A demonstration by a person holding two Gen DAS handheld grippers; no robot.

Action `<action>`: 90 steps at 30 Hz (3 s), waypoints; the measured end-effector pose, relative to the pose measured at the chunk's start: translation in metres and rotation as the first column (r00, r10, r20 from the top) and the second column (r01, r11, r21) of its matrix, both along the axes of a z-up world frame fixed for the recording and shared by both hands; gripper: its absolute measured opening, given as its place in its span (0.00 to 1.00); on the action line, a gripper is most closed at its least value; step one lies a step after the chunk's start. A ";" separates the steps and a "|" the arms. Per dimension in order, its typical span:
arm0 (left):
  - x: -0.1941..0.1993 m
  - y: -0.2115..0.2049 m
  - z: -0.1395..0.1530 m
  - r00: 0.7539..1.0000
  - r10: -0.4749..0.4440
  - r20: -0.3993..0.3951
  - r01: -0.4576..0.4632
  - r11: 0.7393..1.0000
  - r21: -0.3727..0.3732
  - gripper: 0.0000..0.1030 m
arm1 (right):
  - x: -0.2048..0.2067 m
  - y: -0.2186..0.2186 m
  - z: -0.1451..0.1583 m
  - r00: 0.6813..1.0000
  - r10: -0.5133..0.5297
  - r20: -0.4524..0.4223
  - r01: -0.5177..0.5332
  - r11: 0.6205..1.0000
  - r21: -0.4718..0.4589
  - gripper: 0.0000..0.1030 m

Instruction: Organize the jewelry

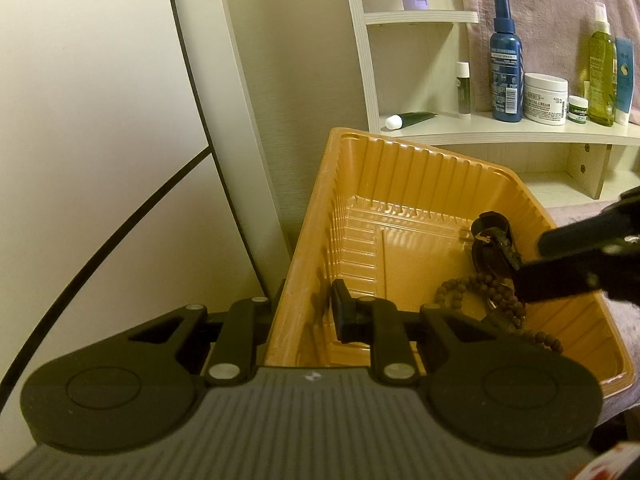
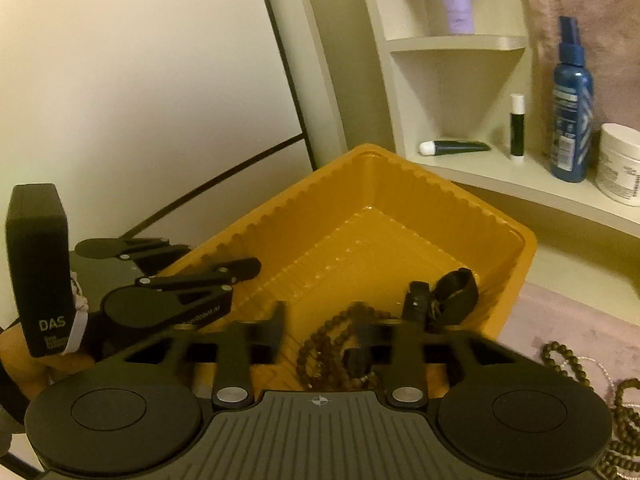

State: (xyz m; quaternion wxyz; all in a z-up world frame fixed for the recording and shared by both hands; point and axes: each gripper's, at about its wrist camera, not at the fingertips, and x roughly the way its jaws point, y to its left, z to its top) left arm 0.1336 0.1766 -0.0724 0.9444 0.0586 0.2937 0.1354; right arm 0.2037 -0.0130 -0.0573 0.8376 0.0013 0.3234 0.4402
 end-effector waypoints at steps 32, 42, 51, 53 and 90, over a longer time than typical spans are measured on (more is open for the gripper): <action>0.002 -0.001 0.001 1.000 0.006 -0.011 -0.005 1.000 0.012 0.20 | 0.011 -0.211 -0.044 0.907 -0.421 -0.016 0.409 0.889 -0.204 0.46; 0.003 0.000 0.000 1.000 0.003 -0.013 -0.002 1.000 0.015 0.20 | 0.040 -0.204 -0.050 0.930 -0.367 -0.004 0.359 0.911 -0.206 0.46; 0.004 0.001 -0.001 1.000 -0.001 -0.018 0.002 1.000 0.019 0.20 | 0.060 -0.190 -0.062 0.949 -0.314 -0.026 0.301 0.928 -0.218 0.46; 0.004 0.001 -0.001 1.000 -0.001 -0.018 0.002 1.000 0.018 0.20 | 0.062 -0.185 -0.063 0.951 -0.307 -0.021 0.295 0.929 -0.223 0.46; 0.003 0.001 -0.001 1.000 0.001 -0.017 -0.001 1.000 0.016 0.20 | 0.053 -0.176 -0.052 0.981 -0.181 0.071 0.194 0.940 -0.281 0.43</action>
